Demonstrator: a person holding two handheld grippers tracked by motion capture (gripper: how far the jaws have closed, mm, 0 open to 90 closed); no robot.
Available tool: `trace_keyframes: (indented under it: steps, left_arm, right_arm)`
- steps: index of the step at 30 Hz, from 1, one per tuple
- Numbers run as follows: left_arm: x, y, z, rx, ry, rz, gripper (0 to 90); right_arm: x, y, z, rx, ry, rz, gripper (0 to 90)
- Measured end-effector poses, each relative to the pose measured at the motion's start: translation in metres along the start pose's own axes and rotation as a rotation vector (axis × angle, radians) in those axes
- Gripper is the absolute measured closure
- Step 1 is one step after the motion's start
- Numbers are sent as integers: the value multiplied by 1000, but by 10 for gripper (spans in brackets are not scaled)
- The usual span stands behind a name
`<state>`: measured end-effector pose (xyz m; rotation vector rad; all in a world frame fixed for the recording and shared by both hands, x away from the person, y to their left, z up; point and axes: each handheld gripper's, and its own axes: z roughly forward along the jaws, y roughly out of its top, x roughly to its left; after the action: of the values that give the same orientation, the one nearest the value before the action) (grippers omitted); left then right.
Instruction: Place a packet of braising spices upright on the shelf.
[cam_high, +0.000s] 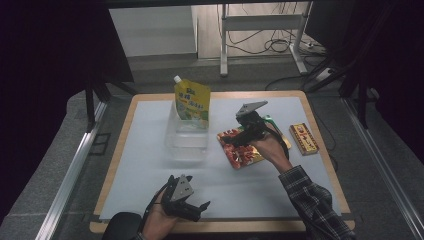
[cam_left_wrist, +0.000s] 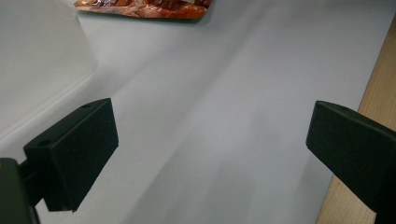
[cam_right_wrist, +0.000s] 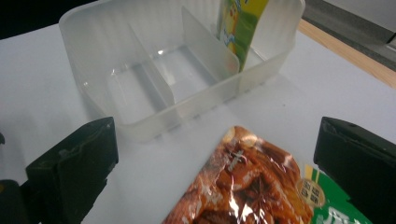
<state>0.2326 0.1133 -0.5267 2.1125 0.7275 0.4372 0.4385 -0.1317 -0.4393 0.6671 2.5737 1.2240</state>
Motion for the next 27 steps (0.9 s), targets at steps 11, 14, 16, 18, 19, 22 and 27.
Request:
trace_keyframes:
  steps: [11,14,16,18,19,22,27]
  left_arm:
    - [-1,0,1,8,-1,6,20]
    - [-1,0,1,7,-3,5,20]
    - [-1,0,1,10,-3,12,20]
    - [-1,0,1,11,-3,15,20]
    - [0,0,1,11,-3,15,20]
    - [1,0,1,15,-10,12,20]
    - [0,-1,3,31,-20,22,11]
  right_arm:
    - [-8,-28,-18,3,-48,39,4]
    - [-13,-36,-20,14,-63,47,4]
    - [-15,-40,-22,19,-70,55,5]
    - [-17,-44,-23,28,-83,55,5]
    - [-19,-46,-24,31,-91,56,5]
    - [-22,-50,-27,35,-100,66,5]
    - [-28,-58,-33,50,-130,74,6]
